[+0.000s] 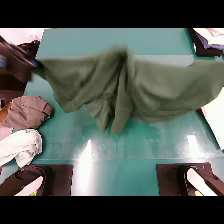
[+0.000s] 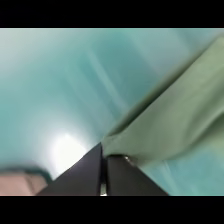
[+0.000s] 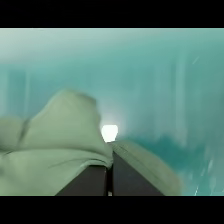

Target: Fold the shirts.

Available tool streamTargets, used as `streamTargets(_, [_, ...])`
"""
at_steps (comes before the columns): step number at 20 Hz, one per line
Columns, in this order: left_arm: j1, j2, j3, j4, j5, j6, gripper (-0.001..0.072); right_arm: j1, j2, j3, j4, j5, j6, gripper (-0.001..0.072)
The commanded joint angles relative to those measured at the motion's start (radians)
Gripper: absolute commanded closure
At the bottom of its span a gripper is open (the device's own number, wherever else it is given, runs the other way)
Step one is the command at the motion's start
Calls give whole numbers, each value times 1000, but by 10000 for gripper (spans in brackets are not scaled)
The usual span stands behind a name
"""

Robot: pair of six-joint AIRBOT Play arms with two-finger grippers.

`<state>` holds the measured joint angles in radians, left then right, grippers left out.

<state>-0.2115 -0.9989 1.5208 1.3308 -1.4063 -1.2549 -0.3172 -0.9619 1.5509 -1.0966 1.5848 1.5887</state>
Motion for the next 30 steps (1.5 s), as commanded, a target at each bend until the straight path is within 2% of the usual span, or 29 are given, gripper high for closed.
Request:
streamTargets(1, [0,-26,-314,-7,60,-2,684,141,-153,-107,2,-52,-13,697])
streamTargets(4, [1,-70,-453,2,167,0,684,240,-268,-195,2,-249,-21,697])
streamTargets(7, [1,-116,-448,17,306,-3,683,293,-370,-176,4,-407,-20,696])
streamTargets(10, [1,-119,-426,41,458,-8,682,305,-456,-61,5,-433,-20,692])
streamTargets(12, [1,-119,-389,71,471,-28,682,299,-478,14,4,-418,-20,680])
streamTargets(14, [1,-119,-361,85,470,-28,683,293,-476,68,3,-362,-28,695])
streamTargets(16, [1,-118,-354,125,466,-29,684,293,-467,102,-4,-251,-83,698])
streamTargets(18, [1,-118,-354,191,433,-29,684,297,-411,71,-51,-188,-92,698])
streamTargets(23, [0,-119,-369,251,225,-5,683,296,-171,-196,-218,-13,-91,698])
streamTargets(26, [0,-119,-428,227,96,-2,683,295,-3,-401,-240,4,-91,697])
streamTargets(29, [0,-119,-487,200,49,-2,682,296,137,-547,-239,4,-90,697])
streamTargets(30, [0,-119,-497,187,48,-2,553,296,180,-586,-238,3,-90,696])
